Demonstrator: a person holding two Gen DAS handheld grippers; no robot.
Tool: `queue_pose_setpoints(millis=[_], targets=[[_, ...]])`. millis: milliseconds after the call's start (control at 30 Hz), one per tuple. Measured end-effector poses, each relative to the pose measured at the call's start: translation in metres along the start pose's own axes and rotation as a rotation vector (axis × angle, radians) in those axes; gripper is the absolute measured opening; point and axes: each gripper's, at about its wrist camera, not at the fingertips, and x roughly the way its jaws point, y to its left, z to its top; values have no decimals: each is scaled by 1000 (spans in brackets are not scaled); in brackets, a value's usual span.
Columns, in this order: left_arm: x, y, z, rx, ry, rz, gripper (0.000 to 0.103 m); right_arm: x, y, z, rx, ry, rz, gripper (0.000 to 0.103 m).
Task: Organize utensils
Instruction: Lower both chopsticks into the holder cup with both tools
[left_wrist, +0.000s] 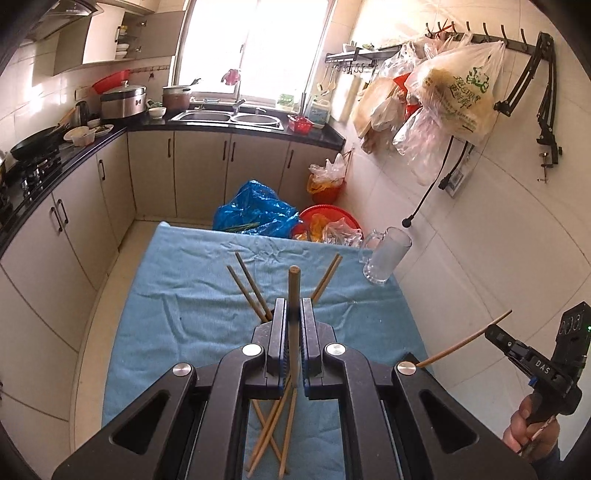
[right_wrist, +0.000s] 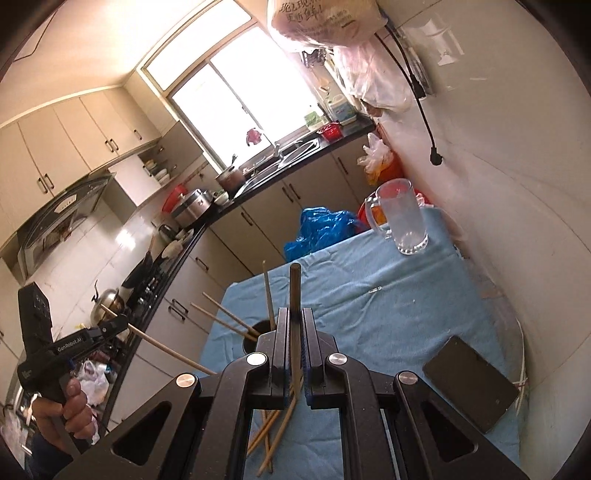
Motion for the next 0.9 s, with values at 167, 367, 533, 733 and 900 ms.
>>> queue_pose_setpoints(millis=[167,367,533,733,900], targets=[[1,7,13,3,-15,-14,6,1,9,9,-2,-16,-10,5],[2,13,30,12,-35,-26,6,10,25,21,-14,-20,0,5],[7,16,40,20,-43,-37,6,27,42,31,-29,-16,16,5],[16,20,48,28,-48,-45,6,52,58,41,-24,-8,21,5],[26,27,50,22,-45,-52,6,74,70,48,-36,-5,5,5]])
